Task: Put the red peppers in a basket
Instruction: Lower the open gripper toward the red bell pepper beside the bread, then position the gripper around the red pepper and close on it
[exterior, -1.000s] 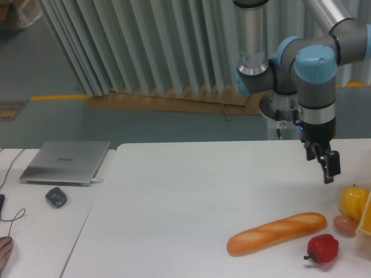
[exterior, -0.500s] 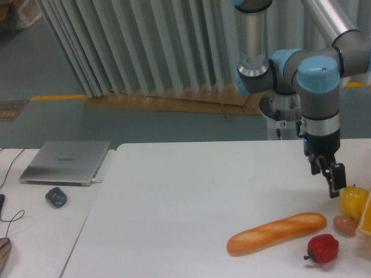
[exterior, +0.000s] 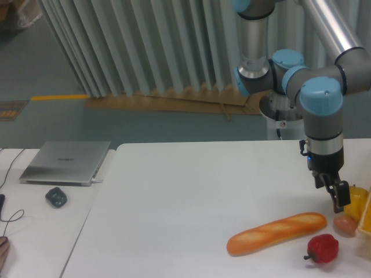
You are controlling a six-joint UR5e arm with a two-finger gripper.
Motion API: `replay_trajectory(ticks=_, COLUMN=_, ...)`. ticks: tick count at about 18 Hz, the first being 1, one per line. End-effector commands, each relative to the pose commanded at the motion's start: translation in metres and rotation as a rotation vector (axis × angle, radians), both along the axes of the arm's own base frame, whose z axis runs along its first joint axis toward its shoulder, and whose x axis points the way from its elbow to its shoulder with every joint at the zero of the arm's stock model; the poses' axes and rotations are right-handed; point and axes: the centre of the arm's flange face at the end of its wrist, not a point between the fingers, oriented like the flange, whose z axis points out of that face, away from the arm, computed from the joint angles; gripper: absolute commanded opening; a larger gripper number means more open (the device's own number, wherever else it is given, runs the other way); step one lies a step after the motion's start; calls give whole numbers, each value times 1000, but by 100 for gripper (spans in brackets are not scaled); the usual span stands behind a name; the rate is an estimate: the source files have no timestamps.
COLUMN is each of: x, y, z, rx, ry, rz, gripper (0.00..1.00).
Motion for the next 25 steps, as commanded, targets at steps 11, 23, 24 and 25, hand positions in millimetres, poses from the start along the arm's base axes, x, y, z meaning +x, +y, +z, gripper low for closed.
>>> replay_trajectory(ticks=11, x=-6, y=23, z=-22, rx=23, ry=17, rz=6, gripper=100)
replay_trajectory(ticks=23, x=-27, y=41, z=-39, rx=27, ry=28, rz=-1, gripper=100)
replay_trajectory(ticks=24, x=-27, y=42, z=-43, rx=24, ry=22, rz=0, gripper=100)
replay_trajectory(ticks=25, x=-28, y=42, z=-49, rx=17, ry=14, rz=4, gripper=100)
